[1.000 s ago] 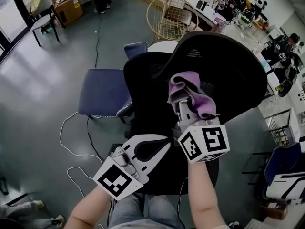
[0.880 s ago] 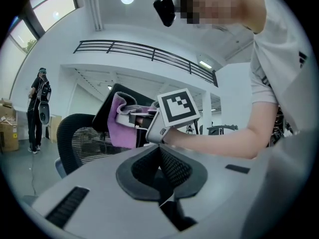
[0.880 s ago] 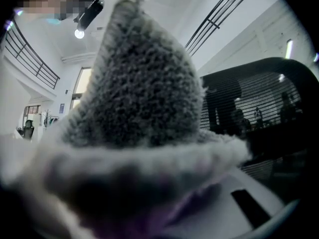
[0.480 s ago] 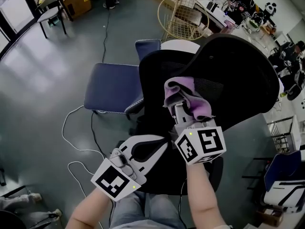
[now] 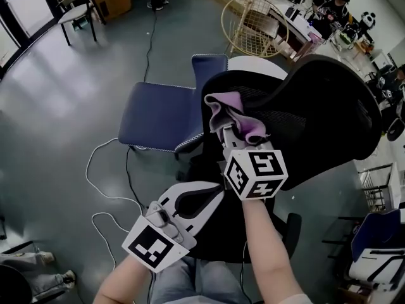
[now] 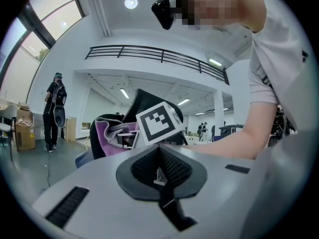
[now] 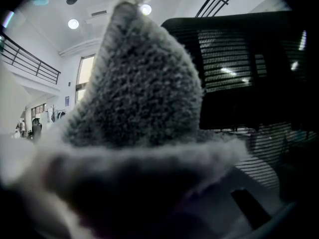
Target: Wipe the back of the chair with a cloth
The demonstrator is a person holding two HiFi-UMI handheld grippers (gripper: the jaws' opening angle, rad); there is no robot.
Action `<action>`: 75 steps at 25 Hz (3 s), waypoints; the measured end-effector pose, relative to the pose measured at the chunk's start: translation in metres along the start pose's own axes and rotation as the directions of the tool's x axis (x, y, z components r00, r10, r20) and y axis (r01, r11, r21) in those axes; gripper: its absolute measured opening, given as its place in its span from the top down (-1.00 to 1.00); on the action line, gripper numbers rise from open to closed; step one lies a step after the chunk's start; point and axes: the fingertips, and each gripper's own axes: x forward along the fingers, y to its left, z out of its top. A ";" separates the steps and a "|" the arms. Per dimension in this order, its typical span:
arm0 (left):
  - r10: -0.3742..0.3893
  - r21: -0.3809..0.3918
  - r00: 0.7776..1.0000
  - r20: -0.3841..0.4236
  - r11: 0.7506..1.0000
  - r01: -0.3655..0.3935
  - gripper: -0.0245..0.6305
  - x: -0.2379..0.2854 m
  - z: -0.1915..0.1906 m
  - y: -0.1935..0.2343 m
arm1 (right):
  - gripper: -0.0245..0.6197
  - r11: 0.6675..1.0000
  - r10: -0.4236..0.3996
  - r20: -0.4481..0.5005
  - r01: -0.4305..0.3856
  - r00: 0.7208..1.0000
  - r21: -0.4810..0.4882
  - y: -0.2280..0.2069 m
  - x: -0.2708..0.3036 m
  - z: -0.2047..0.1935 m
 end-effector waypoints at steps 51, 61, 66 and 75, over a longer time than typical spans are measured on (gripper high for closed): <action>-0.208 -0.022 0.978 -0.007 0.978 0.208 0.89 0.097 -0.014 -0.086 | 0.69 0.868 -0.494 0.050 0.488 0.868 0.097 -0.227 -0.164 -0.026; -0.242 -0.019 0.970 -0.012 0.970 0.242 0.89 0.122 -0.013 -0.117 | 0.69 0.818 -0.573 0.040 0.567 0.819 0.098 -0.279 -0.221 -0.035; -0.256 -0.018 0.967 -0.009 0.966 0.256 0.89 0.132 -0.012 -0.129 | 0.69 0.778 -0.624 0.036 0.615 0.781 0.129 -0.306 -0.251 -0.039; -0.272 0.002 0.962 -0.016 0.962 0.272 0.89 0.143 -0.011 -0.147 | 0.69 0.769 -0.632 0.051 0.617 0.774 0.168 -0.319 -0.267 -0.045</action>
